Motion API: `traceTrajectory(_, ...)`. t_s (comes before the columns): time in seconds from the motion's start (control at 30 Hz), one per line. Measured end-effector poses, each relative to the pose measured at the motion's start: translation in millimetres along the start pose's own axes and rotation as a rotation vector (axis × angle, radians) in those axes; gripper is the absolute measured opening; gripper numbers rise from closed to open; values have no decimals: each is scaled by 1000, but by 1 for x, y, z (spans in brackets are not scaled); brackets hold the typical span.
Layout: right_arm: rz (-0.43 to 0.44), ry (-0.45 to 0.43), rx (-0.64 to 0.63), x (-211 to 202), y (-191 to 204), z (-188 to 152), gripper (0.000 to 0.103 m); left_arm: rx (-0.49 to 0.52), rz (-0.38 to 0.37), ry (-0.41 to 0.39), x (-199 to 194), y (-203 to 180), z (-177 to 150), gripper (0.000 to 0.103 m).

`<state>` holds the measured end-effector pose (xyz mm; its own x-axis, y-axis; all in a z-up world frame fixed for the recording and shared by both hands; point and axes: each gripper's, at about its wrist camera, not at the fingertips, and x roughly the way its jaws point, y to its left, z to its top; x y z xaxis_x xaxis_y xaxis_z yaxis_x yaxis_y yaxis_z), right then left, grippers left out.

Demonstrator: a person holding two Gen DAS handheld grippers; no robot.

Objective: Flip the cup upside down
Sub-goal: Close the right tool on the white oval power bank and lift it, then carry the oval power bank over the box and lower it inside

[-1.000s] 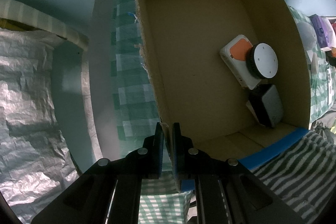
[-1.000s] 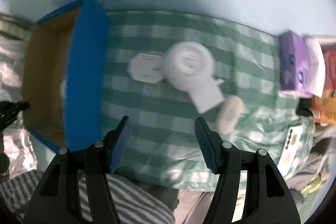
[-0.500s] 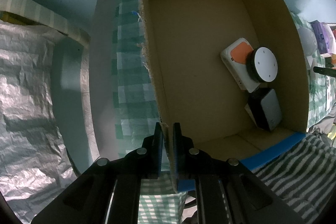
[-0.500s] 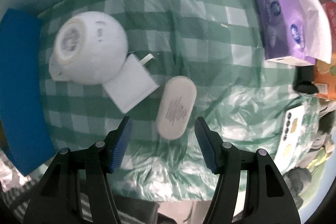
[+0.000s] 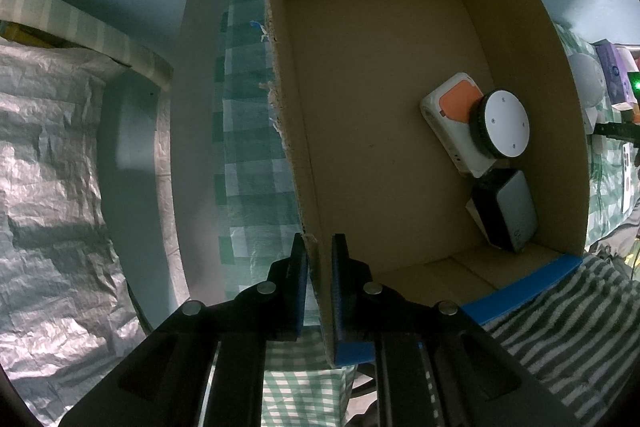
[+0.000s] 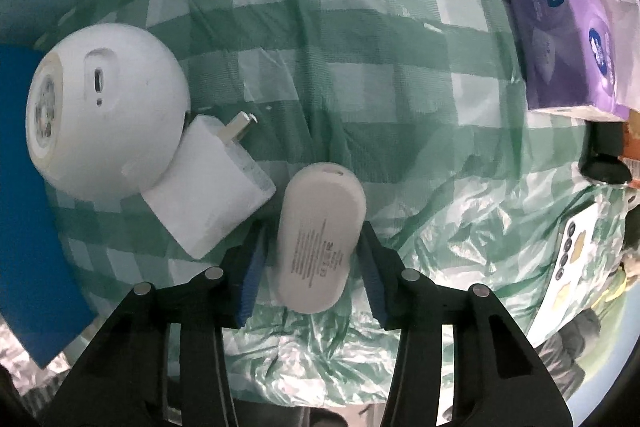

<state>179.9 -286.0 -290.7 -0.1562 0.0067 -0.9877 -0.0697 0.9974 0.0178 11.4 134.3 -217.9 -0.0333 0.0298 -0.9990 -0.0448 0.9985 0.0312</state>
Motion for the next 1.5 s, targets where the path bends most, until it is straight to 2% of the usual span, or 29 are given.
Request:
traceTrajectory(0.07, -27, 1, -10, 1, 4, 3, 38, 1, 0, 1, 0, 0, 0, 10)
traceTrajectory(0.23, -38, 7, -18, 3, 11, 6, 37, 2, -1, 2, 0, -1, 0, 10)
traceTrajectory(0.47, -29, 5, -38, -2, 2, -27, 37, 9, 1, 2, 0, 0, 0, 10)
traceTrajectory(0.67, -11, -14, -80, -26, 15, -43, 37, 14, -1, 3, 0, 1, 1, 10)
traceTrajectory(0.7, 19, -10, -90, -31, 18, -45, 37, 14, -3, 3, 0, 2, 1, 10)
traceTrajectory(1.07, 67, -79, -246, -94, 83, -62, 37, 21, -7, 0, 0, 2, 2, 10)
traceTrajectory(1.27, 92, -111, -347, -123, 121, -60, 37, 24, -10, -6, -1, 2, 1, 10)
traceTrajectory(1.5, 122, -133, -475, -139, 178, -71, 37, 26, -10, -8, 0, 2, 1, 10)
